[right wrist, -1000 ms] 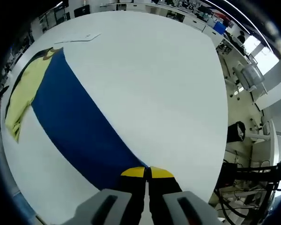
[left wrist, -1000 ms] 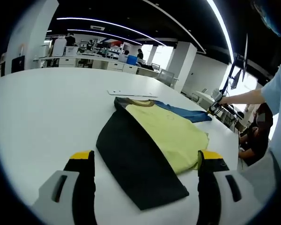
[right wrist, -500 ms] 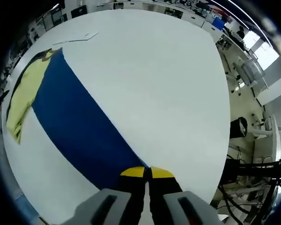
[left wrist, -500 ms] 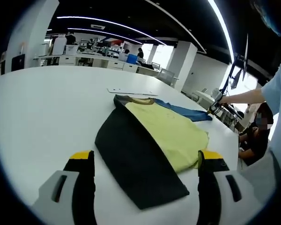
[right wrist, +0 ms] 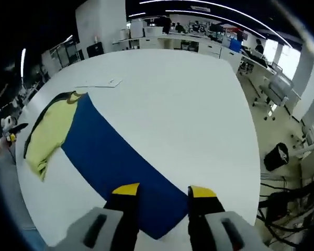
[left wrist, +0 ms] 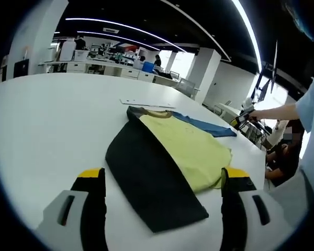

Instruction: Fold the garment on the visible template until the final outline fits inside the template.

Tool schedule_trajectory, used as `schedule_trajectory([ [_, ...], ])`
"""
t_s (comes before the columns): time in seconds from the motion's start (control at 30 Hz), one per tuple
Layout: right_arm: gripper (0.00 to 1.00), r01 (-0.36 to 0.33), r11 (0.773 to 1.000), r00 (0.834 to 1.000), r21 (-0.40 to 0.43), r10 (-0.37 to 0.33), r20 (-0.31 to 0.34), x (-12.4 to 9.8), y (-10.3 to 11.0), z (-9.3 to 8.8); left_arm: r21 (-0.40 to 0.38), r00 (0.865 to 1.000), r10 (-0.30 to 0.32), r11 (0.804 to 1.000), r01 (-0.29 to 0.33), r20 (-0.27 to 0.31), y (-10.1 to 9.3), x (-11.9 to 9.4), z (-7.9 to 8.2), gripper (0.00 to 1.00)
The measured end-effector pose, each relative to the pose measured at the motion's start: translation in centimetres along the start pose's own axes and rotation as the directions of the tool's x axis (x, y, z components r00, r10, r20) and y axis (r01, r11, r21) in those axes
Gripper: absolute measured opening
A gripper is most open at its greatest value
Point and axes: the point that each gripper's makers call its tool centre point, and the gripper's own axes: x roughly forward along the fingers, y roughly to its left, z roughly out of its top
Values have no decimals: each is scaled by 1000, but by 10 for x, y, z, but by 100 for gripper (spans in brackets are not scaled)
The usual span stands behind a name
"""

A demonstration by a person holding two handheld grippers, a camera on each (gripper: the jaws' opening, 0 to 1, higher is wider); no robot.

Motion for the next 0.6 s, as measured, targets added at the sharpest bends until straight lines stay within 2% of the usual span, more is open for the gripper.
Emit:
schedule_trajectory([
  [0.13, 58, -85, 996, 995, 26, 84, 48, -11, 24, 3, 3, 1000, -3, 1000, 3, 10, -1, -1, 3, 89],
  [0.23, 71, -94, 996, 993, 2, 94, 76, -17, 31, 3, 2, 1000, -3, 1000, 3, 17, -1, -2, 5, 89],
  [0.33, 96, -139, 990, 985, -20, 140, 104, -22, 47, 3, 5, 1000, -4, 1000, 4, 23, -2, -5, 7, 89],
  [0.4, 100, -150, 988, 981, -38, 153, 120, -27, 55, 4, 6, 1000, -5, 1000, 5, 27, -2, -7, 8, 89],
  [0.6, 100, -183, 981, 972, -69, 191, 134, -36, 76, 5, 7, 999, -9, 1000, 8, 42, -3, -9, 13, 89],
])
